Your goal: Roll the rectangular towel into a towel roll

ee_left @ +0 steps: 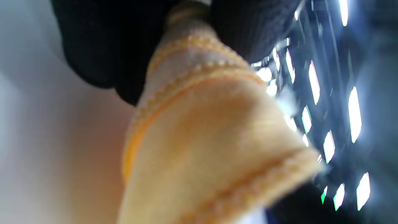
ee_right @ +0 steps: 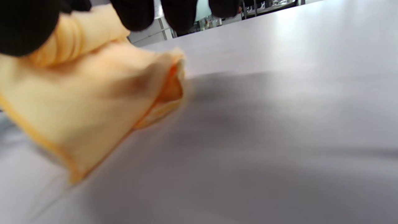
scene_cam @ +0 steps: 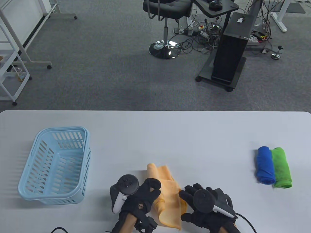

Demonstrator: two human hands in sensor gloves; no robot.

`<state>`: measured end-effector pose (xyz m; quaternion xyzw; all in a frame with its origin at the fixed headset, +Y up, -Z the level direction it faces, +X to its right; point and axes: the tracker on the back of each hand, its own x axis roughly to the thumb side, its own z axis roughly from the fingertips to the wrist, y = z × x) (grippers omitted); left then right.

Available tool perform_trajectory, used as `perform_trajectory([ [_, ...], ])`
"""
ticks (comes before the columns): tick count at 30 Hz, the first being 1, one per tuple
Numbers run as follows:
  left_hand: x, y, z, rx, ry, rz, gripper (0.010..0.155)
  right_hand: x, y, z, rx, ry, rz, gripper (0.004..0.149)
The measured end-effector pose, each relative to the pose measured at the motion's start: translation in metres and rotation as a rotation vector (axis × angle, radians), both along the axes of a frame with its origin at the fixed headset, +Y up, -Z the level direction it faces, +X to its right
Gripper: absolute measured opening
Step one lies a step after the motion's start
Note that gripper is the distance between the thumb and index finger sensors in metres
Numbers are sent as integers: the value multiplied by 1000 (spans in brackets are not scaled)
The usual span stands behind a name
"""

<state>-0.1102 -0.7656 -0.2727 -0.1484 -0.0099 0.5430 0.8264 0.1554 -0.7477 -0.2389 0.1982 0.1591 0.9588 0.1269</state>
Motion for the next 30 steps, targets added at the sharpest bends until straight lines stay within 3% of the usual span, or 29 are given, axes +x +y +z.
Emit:
perform_trajectory([
  [3, -4, -5, 2, -71, 91, 210, 43, -7, 1, 2, 31, 30, 17, 103],
  [7, -3, -16, 7, -191, 120, 421, 43, -11, 3, 3, 109, -1, -31, 94],
  [10, 3, -20, 10, -219, 138, 518, 43, -14, 1, 5, 60, 26, -66, 98],
  [15, 12, -18, 15, -231, 175, 572, 43, -19, 7, 9, 38, 23, -186, 95],
  [18, 17, -17, 16, -249, 131, 584, 47, -21, 9, 10, 73, -40, -150, 93],
  [19, 18, -16, 17, -257, 116, 591, 48, -20, 10, 10, 110, -89, -136, 86],
  [21, 20, -14, 18, -254, 110, 606, 49, -15, 13, 6, 171, -168, -155, 58],
  [23, 15, -10, 16, -222, 123, 583, 49, -4, 17, 2, 208, -235, -203, 48],
  [30, -4, -4, 14, -179, 129, 493, 57, 33, 32, -6, 255, -400, -318, 47],
])
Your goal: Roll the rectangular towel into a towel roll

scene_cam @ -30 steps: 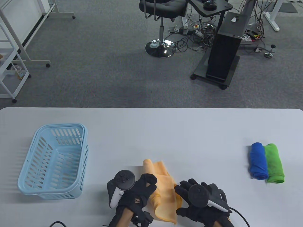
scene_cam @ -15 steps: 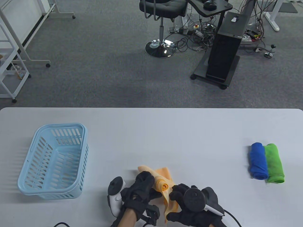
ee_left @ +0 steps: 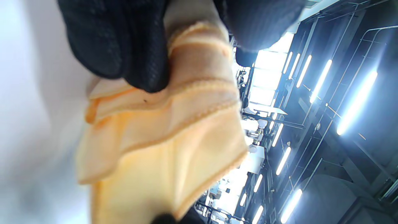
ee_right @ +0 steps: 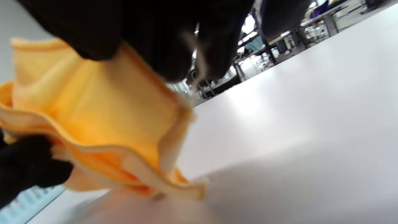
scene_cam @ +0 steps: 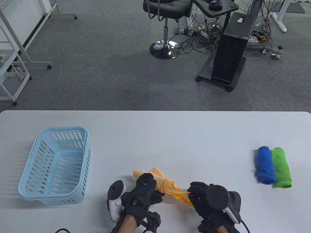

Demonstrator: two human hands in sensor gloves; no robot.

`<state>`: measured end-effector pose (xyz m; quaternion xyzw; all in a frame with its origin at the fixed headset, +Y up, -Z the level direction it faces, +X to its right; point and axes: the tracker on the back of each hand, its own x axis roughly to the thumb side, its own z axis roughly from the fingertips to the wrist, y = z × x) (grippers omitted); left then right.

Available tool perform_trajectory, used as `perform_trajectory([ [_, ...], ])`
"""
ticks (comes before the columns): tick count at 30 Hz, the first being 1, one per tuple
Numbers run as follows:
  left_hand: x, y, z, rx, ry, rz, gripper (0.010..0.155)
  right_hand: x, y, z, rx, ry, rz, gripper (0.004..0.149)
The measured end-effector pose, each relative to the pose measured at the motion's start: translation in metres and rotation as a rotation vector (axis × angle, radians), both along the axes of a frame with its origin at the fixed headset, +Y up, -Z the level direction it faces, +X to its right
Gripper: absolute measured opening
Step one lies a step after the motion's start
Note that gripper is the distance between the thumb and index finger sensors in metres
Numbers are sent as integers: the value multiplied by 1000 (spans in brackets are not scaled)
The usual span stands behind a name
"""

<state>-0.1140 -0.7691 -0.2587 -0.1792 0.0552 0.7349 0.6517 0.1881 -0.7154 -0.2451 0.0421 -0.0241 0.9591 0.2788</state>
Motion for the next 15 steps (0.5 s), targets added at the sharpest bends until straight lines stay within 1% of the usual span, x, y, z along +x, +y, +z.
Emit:
perform_trajectory([
  [2, -6, 4, -2, 47, 26, -134, 59, 8, 3, -1, 18, -24, -6, 48],
  [4, -11, 11, -2, 94, 75, -343, 61, 16, 5, -2, 10, -55, -29, 47],
  [6, -15, 19, -2, 156, 79, -549, 63, 25, 5, -2, 3, -102, -97, 47],
  [7, -14, 23, -2, 189, 67, -658, 63, 29, 4, -3, -26, -109, -138, 47],
  [9, -9, 32, 1, 276, 58, -780, 57, 33, 1, -5, -117, -100, -251, 47],
  [10, -2, 36, 3, 333, 38, -807, 53, 34, -1, -6, -150, -89, -346, 47],
  [13, 20, 38, 7, 445, -96, -788, 47, 32, -3, -6, -190, -47, -437, 47],
  [14, 26, 38, 8, 461, -128, -798, 48, 31, -3, -7, -191, -23, -450, 47],
  [15, 34, 36, 10, 460, -160, -834, 52, 29, -2, -7, -185, 13, -476, 47],
])
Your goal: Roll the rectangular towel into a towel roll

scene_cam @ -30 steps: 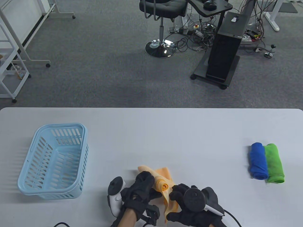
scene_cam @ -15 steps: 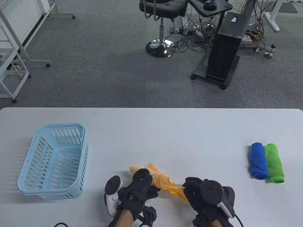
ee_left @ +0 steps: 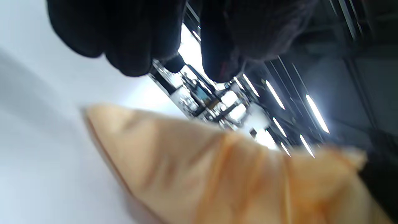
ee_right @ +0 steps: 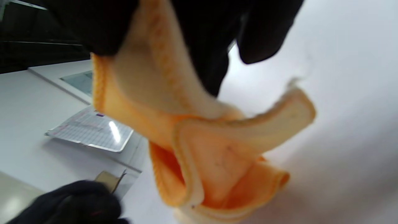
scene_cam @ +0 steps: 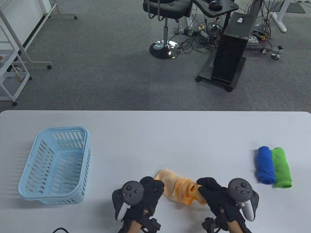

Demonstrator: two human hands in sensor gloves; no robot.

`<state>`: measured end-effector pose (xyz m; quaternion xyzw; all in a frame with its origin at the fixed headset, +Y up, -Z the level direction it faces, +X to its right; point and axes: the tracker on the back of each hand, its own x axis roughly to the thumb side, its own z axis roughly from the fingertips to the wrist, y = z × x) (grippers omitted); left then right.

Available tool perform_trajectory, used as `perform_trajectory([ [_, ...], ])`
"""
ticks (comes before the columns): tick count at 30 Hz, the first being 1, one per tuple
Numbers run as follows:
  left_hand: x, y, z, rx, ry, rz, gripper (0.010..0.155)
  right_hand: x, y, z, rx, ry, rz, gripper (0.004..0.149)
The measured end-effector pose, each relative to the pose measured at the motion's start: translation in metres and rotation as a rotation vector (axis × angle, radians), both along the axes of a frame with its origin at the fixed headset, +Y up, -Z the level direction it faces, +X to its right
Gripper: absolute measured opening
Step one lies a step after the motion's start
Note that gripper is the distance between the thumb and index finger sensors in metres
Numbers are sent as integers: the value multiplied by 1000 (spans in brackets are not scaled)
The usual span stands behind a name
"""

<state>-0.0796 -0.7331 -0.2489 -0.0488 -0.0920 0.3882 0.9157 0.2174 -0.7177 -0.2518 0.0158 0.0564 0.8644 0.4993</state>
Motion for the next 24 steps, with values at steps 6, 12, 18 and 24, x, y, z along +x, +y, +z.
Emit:
perform_trajectory([
  [6, 29, -9, 3, -36, -126, -82, 87, -20, 2, 3, -59, 228, -293, 47],
  [12, 12, -14, -6, -120, 5, 133, 42, -18, 6, 2, 3, 221, -182, 47],
  [18, -38, -1, -13, -42, 255, 158, 41, 17, 11, -1, 71, -60, 2, 47],
  [24, -87, 6, -13, -53, 436, -1, 41, 58, 25, 1, 186, -402, 435, 47],
])
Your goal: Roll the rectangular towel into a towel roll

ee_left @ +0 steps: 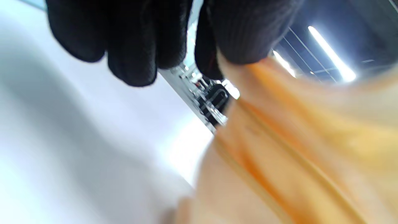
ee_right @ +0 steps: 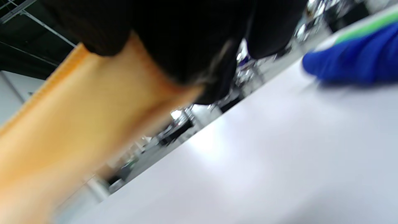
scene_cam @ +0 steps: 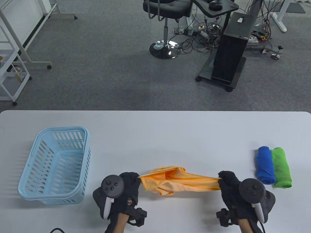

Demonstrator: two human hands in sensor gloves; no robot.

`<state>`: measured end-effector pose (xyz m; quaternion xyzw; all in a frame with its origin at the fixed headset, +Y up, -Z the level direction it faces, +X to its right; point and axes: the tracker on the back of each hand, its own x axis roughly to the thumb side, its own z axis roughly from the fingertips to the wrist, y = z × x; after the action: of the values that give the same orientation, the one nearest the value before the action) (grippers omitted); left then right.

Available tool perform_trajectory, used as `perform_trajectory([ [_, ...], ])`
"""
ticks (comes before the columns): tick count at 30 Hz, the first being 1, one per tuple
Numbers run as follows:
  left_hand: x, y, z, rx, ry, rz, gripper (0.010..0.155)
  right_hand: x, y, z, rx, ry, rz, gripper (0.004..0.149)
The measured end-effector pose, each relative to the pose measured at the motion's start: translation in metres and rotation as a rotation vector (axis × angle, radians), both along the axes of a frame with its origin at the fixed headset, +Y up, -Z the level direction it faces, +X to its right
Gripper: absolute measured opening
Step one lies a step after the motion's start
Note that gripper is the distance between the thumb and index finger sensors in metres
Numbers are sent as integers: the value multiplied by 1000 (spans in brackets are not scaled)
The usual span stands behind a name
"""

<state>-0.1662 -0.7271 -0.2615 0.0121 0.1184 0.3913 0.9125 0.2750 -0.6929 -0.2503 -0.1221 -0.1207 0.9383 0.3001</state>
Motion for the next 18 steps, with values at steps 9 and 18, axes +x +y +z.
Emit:
perform_trajectory([
  [9, -5, 18, 1, 199, -96, 63, 42, 30, 11, 7, 66, -155, -53, 47],
  [18, 36, -6, -4, 42, -266, -20, 52, 15, 7, 4, 59, -8, -125, 46],
])
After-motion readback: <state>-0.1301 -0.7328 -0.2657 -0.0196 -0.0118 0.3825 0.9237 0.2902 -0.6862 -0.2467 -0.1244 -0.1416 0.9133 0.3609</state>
